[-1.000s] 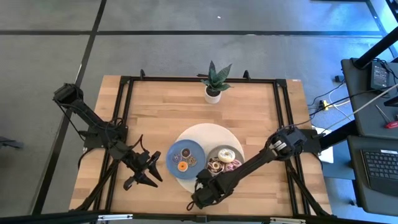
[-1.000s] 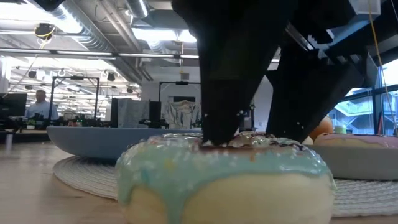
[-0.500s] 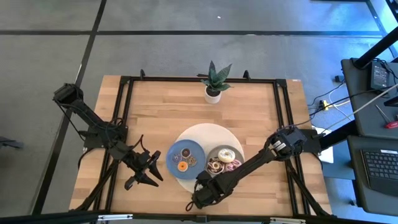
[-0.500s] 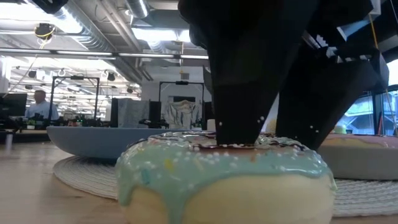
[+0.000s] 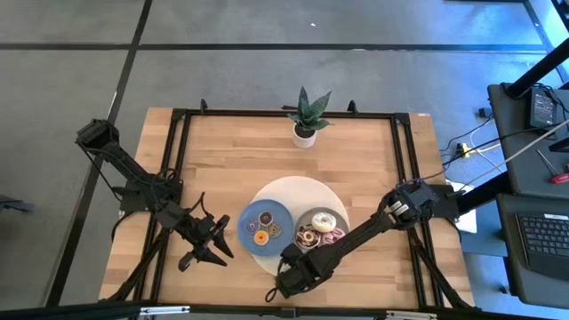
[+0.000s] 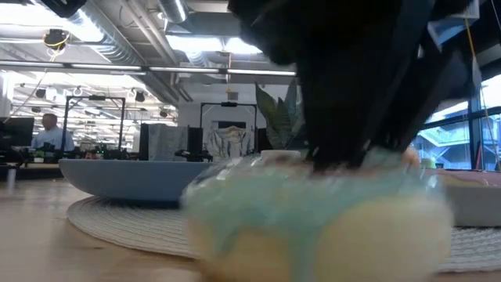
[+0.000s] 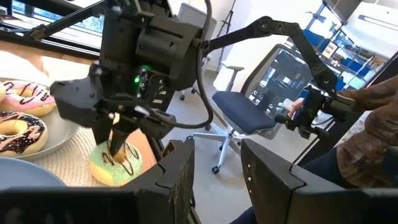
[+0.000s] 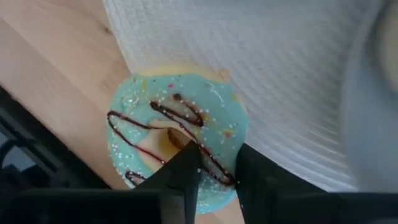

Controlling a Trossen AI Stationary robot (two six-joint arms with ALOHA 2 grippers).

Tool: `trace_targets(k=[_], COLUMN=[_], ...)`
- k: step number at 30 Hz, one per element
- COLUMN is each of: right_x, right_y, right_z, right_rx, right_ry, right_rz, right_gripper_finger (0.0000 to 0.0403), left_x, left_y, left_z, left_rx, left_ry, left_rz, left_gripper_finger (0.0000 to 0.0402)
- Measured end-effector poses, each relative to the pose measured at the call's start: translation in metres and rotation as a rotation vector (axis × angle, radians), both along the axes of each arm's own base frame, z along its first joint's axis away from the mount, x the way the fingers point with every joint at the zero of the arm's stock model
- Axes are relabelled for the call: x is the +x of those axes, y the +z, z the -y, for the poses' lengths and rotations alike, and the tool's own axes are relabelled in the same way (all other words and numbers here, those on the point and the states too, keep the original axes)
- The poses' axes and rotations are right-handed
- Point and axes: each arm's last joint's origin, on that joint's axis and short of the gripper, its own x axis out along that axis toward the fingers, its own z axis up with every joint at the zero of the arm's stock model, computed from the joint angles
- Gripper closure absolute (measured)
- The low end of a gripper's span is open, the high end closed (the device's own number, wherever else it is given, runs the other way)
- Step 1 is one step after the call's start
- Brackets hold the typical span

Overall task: Pick & Place donuts
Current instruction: Put the large green donut on the gray plate

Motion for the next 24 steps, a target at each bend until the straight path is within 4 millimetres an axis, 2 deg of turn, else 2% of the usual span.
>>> trace_targets(k=[4, 10, 13, 17, 24], right_x=[-0.005, -0.023, -0.025, -0.023, -0.033], right_y=[0.019, 0.063, 0.078, 0.075, 0.047], right_z=[0.005, 0.017, 0.022, 0.025, 0.031], right_rx=[-0.059, -0.203, -0.277, -0.346, -0.397], right_ry=[0.022, 0.046, 0.049, 0.132, 0.145], right_rz=[-0.083, -0.258, -0.240, -0.220, -0.339], right_gripper_finger=[0.0320, 0.0321, 0.0321, 0.0321, 0.0321], left_x=[0.000, 0.000, 0.000, 0.000, 0.000], left_y=[0.000, 0.000, 0.000, 0.000, 0.000], left_z=[0.000, 0.000, 0.000, 0.000, 0.000], left_rx=[0.001, 0.006, 0.007, 0.007, 0.001], left_ry=[0.015, 0.019, 0.019, 0.019, 0.020], left_rz=[0.001, 0.004, 0.005, 0.005, 0.001], left_gripper_finger=[0.0274, 0.0274, 0.0274, 0.0274, 0.0274])
